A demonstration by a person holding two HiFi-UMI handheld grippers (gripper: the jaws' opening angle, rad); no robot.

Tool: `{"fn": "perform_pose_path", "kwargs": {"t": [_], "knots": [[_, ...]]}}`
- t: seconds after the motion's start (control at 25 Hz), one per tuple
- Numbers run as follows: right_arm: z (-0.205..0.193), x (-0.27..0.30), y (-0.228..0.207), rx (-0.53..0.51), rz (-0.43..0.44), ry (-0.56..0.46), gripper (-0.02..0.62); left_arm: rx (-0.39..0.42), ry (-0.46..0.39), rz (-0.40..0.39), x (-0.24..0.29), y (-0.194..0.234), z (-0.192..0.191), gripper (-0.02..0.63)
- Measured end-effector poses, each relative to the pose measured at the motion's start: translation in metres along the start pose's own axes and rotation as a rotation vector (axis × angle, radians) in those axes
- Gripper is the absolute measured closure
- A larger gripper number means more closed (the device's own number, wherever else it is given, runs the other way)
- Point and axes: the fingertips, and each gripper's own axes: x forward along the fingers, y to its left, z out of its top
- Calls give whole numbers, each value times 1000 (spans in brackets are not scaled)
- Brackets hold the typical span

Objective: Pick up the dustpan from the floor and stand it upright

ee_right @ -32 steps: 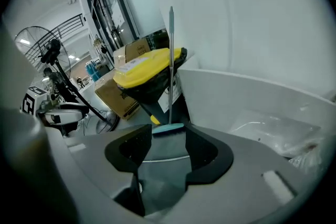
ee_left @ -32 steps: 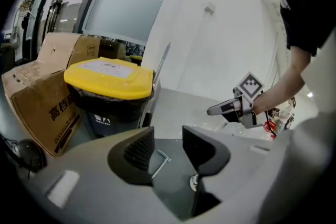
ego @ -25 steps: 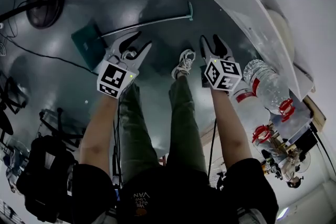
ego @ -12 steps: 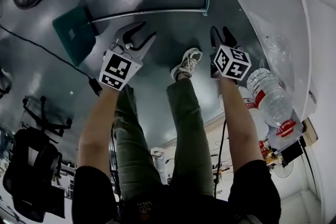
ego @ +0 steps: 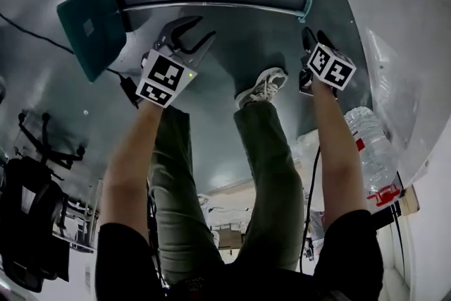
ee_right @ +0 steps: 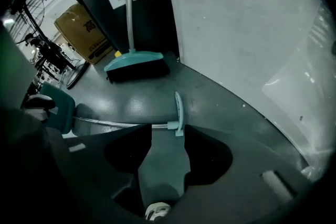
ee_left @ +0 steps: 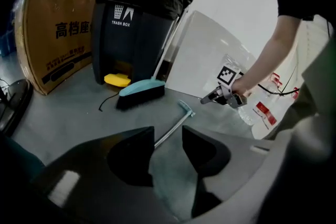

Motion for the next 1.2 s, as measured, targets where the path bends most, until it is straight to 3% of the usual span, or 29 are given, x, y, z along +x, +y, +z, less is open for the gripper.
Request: {"fn": "perform_pose_path", "kwargs": {"t": [0.4,0.76,0.84,0.88,0.92,1.2], "knots": [[14,72,-20,-24,-12,-6,411,-28,14,34,43,23,-50,430],[10,117,-22,-73,-16,25,416,-13,45,45,65,40,-70,430],[9,118,-27,-67,-52,37,452,-7,53,40,65,39,-70,430],[8,118,-31,-56,-68,42,514,-3,58,37,64,39,-71,430],[7,116,-33,-53,-74,48,535,1,63,35,64,38,-71,430],[10,90,-30,-40,-51,25,535,-5,83,11,58,27,-55,430]]}}
